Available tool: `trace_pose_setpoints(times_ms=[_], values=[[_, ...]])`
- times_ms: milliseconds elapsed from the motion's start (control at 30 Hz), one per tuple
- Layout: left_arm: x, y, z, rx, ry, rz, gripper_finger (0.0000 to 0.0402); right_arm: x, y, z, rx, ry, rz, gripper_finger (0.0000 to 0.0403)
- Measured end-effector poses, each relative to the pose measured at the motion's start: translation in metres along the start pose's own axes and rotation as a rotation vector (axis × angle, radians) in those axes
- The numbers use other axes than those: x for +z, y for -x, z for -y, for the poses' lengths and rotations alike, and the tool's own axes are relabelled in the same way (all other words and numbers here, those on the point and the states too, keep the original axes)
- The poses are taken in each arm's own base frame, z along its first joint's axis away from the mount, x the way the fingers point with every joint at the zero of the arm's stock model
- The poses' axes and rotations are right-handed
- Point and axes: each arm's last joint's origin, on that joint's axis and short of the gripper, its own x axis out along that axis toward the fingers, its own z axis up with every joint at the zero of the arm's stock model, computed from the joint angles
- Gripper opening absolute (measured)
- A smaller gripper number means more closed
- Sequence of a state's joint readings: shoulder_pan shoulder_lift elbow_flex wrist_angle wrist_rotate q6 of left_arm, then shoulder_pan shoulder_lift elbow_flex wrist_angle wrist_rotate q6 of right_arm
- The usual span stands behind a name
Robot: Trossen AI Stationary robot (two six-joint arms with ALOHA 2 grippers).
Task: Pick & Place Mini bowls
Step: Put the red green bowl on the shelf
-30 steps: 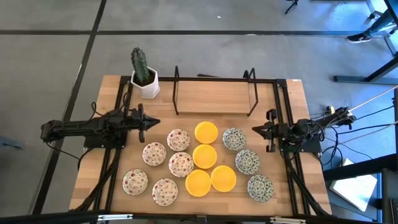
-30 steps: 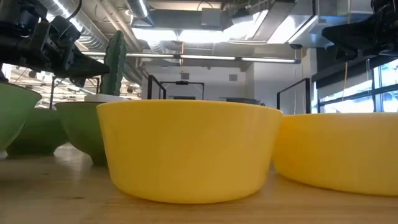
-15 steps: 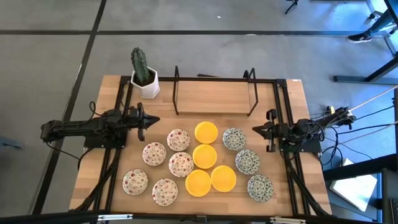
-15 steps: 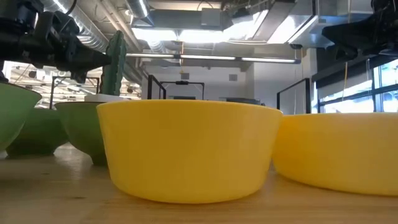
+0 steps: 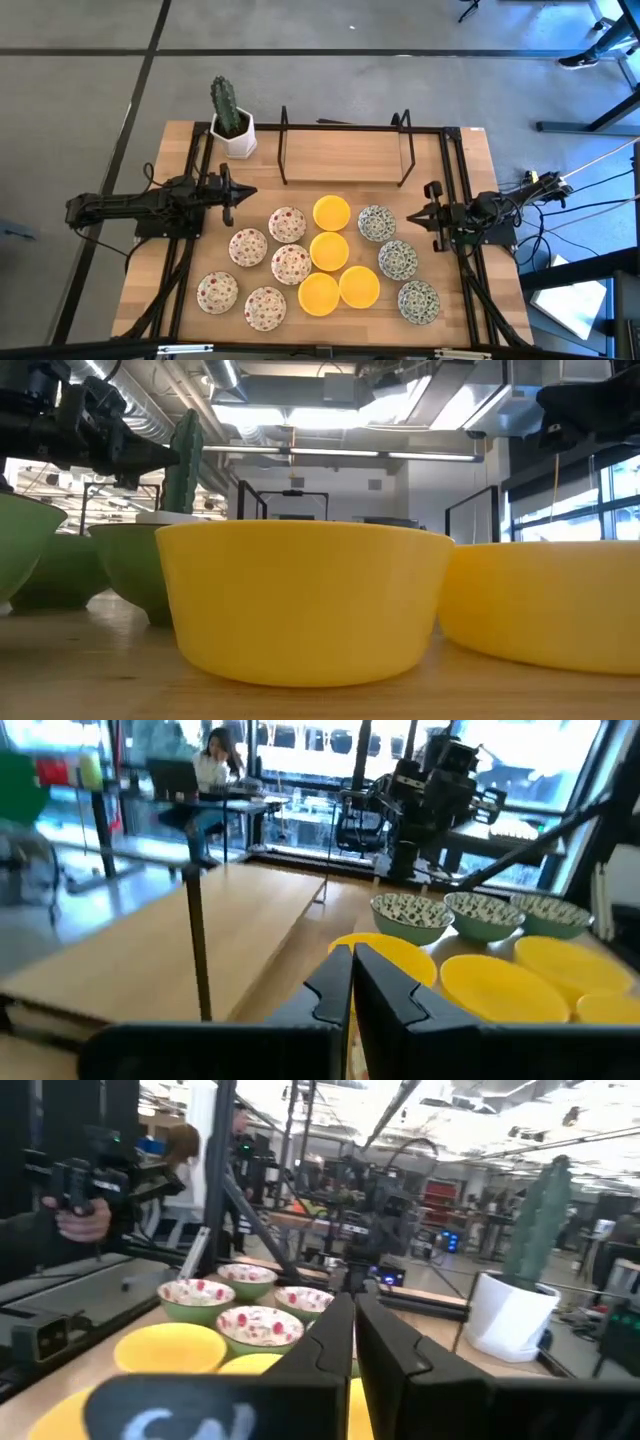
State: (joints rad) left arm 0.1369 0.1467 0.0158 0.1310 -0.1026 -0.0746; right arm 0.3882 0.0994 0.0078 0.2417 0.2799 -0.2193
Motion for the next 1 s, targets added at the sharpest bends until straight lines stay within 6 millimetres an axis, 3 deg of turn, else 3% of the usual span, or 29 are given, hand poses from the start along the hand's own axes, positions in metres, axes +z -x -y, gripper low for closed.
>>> trace_pose_setpoints(times_ms=[233,500,667,867,1000], values=[[0.02,0.002,0.001,-0.001,-0.111,0.206,0.0002,0.003,0.0,0.003,-0.083,0.162,0.014,0.0012],[0.02,0.002,0.001,0.005,-0.131,0.207,0.0002,0.013,-0.001,0.009,-0.083,0.267,0.089,0.0004],[0.019,0.001,0.002,-0.028,-0.141,0.196,0.0001,0.018,-0.001,0.015,-0.137,0.263,0.098,0.0003],[0.019,0.001,0.001,0.0,-0.18,0.201,0.0006,0.023,-0.001,0.024,-0.204,0.122,0.116,0.0002],[0.018,0.0,0.001,-0.004,-0.15,0.182,0.0009,0.022,-0.002,0.028,-0.239,0.135,0.047,0.0002]])
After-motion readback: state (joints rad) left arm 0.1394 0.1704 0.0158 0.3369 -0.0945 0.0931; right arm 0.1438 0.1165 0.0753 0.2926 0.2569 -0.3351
